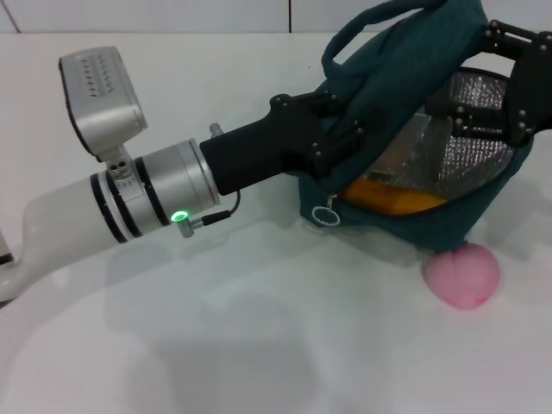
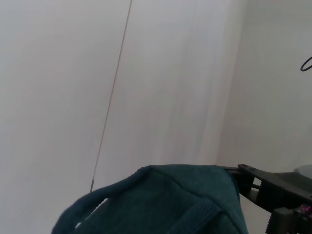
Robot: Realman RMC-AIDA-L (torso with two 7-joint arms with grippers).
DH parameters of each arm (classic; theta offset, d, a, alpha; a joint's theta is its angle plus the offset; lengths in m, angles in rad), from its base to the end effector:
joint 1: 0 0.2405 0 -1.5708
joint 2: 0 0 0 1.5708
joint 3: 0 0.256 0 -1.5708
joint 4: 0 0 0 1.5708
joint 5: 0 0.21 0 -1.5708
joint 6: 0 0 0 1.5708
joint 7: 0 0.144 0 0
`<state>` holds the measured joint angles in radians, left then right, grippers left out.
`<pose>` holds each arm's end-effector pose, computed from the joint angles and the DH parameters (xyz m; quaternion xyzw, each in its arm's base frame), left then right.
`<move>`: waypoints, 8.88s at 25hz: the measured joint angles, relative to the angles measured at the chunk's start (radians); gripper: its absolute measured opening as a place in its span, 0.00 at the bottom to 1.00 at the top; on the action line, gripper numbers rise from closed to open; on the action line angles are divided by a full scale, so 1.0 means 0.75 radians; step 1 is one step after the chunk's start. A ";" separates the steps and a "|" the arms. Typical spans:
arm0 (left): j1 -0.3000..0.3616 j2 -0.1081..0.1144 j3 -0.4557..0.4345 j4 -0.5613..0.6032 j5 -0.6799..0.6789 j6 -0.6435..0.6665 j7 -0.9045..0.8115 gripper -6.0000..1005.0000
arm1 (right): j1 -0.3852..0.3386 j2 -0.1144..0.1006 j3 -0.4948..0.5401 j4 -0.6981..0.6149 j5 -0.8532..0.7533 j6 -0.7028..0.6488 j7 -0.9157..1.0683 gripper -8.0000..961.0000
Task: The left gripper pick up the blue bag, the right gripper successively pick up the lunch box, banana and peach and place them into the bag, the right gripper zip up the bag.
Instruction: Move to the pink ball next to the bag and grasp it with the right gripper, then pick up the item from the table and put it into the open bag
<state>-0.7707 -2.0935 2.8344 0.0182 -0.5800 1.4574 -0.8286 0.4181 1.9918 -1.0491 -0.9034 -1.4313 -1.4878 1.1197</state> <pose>-0.1865 0.3375 -0.0809 -0.8782 -0.1609 -0.4261 0.1459 0.2093 0.3476 0.0586 -0.9185 -0.0283 0.3151 0.2374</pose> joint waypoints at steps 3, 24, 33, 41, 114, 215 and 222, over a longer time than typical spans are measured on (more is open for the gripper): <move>0.004 -0.001 -0.007 0.024 -0.017 -0.027 0.037 0.47 | -0.002 0.004 0.000 0.000 0.000 -0.001 0.000 0.83; 0.136 0.015 -0.008 0.025 -0.202 0.121 0.122 0.05 | 0.024 -0.096 0.008 0.069 -0.028 -0.084 0.192 0.82; 0.182 0.013 -0.008 -0.077 -0.301 0.125 -0.055 0.05 | 0.020 -0.104 0.161 0.084 -0.031 -0.239 0.237 0.82; 0.254 0.021 -0.008 -0.112 -0.426 0.178 -0.093 0.05 | 0.054 -0.137 0.186 0.195 -0.183 -0.253 0.284 0.82; 0.292 0.018 0.007 -0.154 0.083 0.529 0.256 0.06 | 0.360 -0.044 0.034 0.317 -0.296 0.270 0.424 0.30; 0.343 0.008 -0.002 -0.100 -0.018 0.328 0.413 0.11 | -0.015 0.009 0.343 0.517 -0.697 -0.001 -0.181 0.57; 0.346 0.008 0.000 -0.100 -0.018 0.332 0.414 0.11 | -0.008 0.006 0.366 0.500 -0.665 -0.001 -0.146 0.53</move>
<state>-0.5115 -2.0876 2.8341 -0.0567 -0.5936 1.7061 -0.5185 0.4121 1.9963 -0.7747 -0.5285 -1.9302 -1.4882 1.0104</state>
